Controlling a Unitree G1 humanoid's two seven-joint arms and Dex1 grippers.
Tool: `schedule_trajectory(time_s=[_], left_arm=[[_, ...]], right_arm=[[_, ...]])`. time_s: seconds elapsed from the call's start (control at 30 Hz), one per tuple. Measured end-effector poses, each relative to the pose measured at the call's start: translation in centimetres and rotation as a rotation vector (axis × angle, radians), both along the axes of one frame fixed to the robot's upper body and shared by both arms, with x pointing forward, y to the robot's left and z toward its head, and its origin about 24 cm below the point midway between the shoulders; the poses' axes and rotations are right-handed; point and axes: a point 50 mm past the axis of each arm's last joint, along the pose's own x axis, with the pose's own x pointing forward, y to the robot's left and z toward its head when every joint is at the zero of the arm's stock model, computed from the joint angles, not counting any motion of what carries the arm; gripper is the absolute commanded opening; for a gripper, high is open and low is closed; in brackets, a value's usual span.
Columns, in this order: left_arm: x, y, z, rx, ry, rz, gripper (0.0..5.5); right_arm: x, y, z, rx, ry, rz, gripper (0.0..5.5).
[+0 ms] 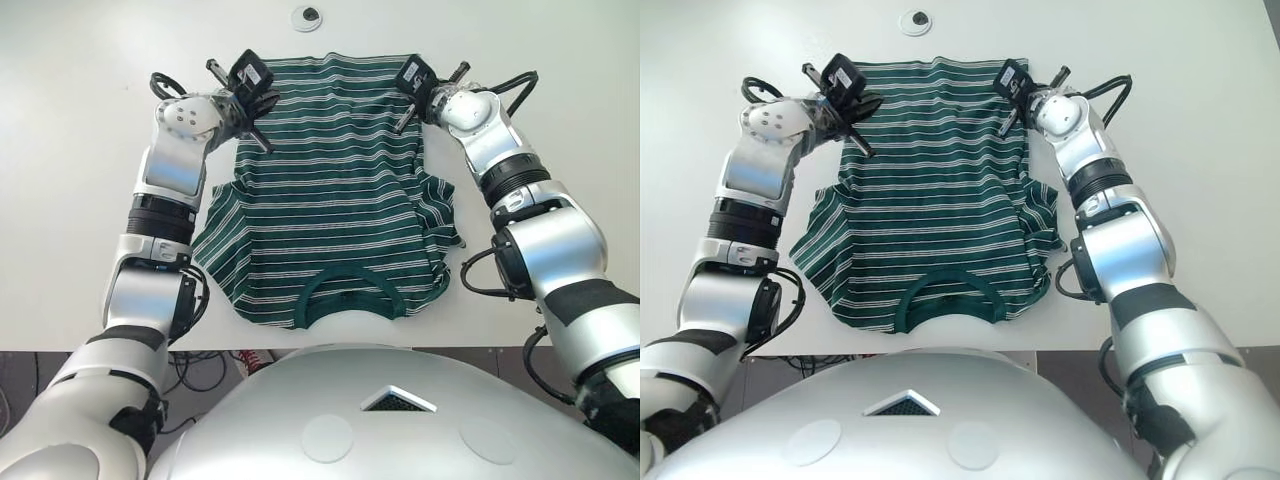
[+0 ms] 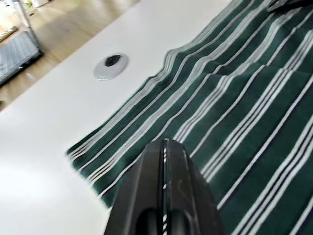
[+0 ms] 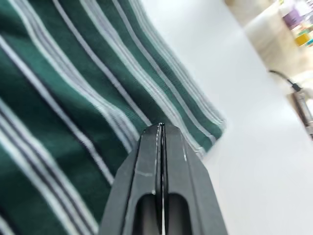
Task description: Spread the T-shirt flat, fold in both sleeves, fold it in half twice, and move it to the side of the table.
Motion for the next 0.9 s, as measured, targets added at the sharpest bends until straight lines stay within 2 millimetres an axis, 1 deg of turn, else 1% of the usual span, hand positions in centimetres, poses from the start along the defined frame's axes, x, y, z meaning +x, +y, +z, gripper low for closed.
schedule_trajectory(time_s=[0.07,0.1,0.13,0.2,0.27,0.33,0.4,0.47,0.53,0.57,0.6,0.63,0.7,0.77,0.83,0.9], left_arm=[[-0.6,1.0,1.1,-0.016,-0.033,0.028,0.02],[-0.8,1.4,1.6,-0.025,-0.045,0.037,0.02],[-1.3,2.1,1.9,-0.026,-0.048,0.051,0.02],[-2.3,2.5,2.0,-0.054,-0.033,0.056,0.02],[-3.5,3.1,1.8,-0.081,-0.008,0.066,0.02],[-5.5,4.4,1.6,-0.109,0.037,0.083,0.02],[-8.0,5.7,1.8,-0.141,0.097,0.075,0.02],[-10.2,6.5,2.2,-0.167,0.169,0.044,0.02],[-12.1,6.9,3.0,-0.179,0.236,-0.014,0.02],[-12.6,7.1,3.3,-0.172,0.254,-0.025,0.02],[-12.9,7.3,3.4,-0.167,0.262,-0.022,0.02],[-13.0,7.5,3.5,-0.174,0.273,-0.014,0.02],[-13.0,7.5,3.5,-0.176,0.274,-0.008,0.02],[-13.1,7.6,3.4,-0.178,0.278,-0.005,0.02],[-13.3,7.6,3.1,-0.175,0.291,0.002,0.02],[-13.5,7.6,2.7,-0.160,0.306,0.002,0.02]], right_arm=[[-0.2,0.0,1.4,0.141,-0.018,0.025,0.01],[-0.6,-0.3,1.9,0.186,-0.010,0.034,0.01],[-1.4,-0.5,2.1,0.261,0.017,0.047,0.01],[-3.4,-1.0,1.8,0.345,0.094,0.085,0.01],[-5.5,-2.4,1.6,0.396,0.161,0.102,0.01],[-8.2,-4.9,1.7,0.398,0.250,0.120,0.01],[-10.8,-7.1,2.7,0.363,0.331,0.147,0.01],[-12.7,-8.3,4.0,0.329,0.389,0.182,0.01],[-14.7,-8.2,5.7,0.318,0.458,0.270,0.01],[-15.4,-7.9,6.2,0.314,0.486,0.309,0.01],[-16.0,-7.5,6.4,0.335,0.508,0.337,0.01],[-16.7,-7.1,6.1,0.360,0.549,0.356,0.01],[-16.8,-7.1,5.5,0.349,0.571,0.334,0.01],[-16.6,-7.3,4.3,0.277,0.579,0.289,0.01],[-16.4,-7.8,2.9,0.185,0.585,0.247,0.01],[-16.2,-8.9,2.3,0.091,0.584,0.213,0.01]])
